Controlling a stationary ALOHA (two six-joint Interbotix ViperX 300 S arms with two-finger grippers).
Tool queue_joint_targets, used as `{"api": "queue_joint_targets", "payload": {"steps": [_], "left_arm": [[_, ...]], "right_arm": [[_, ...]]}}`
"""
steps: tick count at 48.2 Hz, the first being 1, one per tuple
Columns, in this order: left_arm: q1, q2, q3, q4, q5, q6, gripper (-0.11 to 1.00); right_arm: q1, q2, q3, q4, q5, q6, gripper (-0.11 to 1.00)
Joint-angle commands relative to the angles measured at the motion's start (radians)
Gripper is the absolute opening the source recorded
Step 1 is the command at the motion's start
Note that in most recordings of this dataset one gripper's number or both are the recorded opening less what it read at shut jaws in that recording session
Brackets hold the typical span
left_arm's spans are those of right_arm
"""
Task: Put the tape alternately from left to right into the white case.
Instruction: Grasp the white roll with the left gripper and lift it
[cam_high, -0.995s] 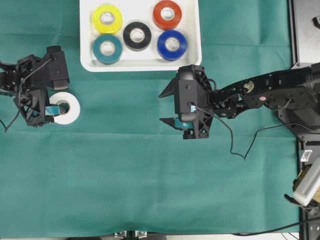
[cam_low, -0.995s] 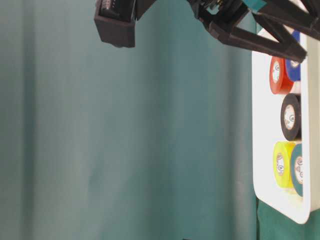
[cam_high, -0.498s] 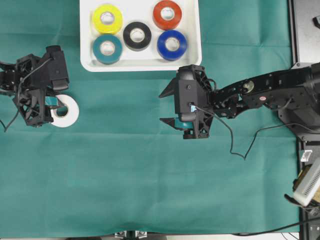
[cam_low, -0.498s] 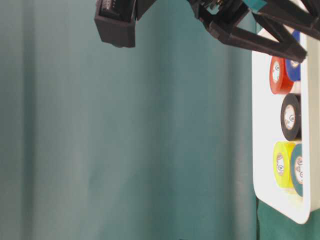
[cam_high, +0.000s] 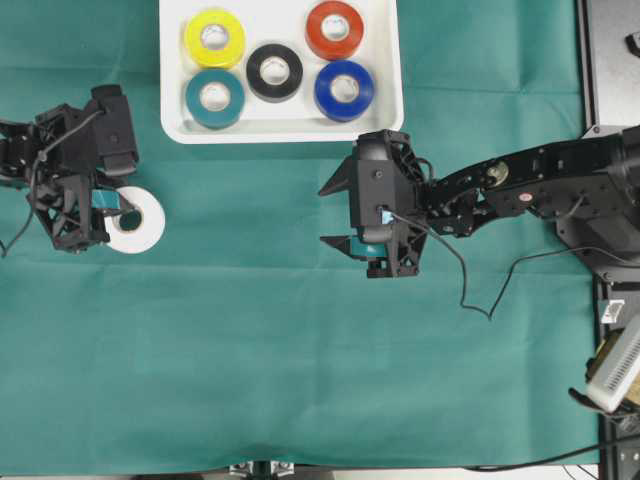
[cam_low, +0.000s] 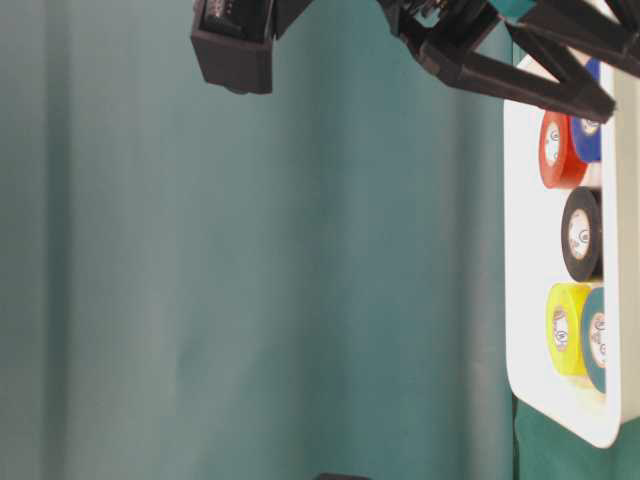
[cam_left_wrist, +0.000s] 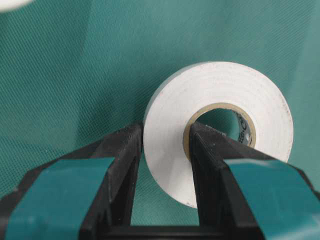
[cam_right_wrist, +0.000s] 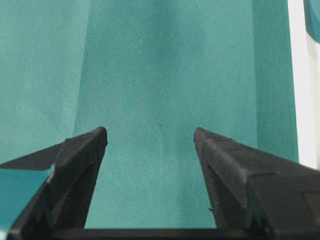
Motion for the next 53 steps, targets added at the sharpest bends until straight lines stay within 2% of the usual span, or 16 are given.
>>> {"api": "queue_joint_targets", "payload": {"steps": [1, 11, 20, 27, 36, 53], "left_arm": [[-0.005, -0.055, -0.034, 0.0, 0.037, 0.0, -0.03], [-0.012, -0.133, -0.044, 0.0, 0.107, 0.002, -0.03], [-0.011, -0.152, -0.041, 0.003, 0.097, 0.003, -0.03], [0.002, -0.138, -0.043, 0.003, 0.038, 0.006, -0.03], [0.054, -0.107, -0.061, 0.003, -0.057, 0.006, -0.03], [0.213, -0.008, -0.15, 0.005, -0.069, 0.014, -0.03]], "right_arm": [[0.003, -0.051, -0.008, -0.002, -0.005, 0.002, 0.78], [0.003, -0.051, -0.008, -0.002, -0.005, 0.0, 0.78], [0.003, -0.051, -0.009, -0.002, -0.005, 0.0, 0.78], [0.003, -0.054, -0.011, -0.002, -0.005, 0.0, 0.78], [0.003, -0.051, -0.011, 0.0, -0.005, 0.0, 0.78], [0.003, -0.051, -0.009, 0.0, -0.005, 0.0, 0.78]]}}
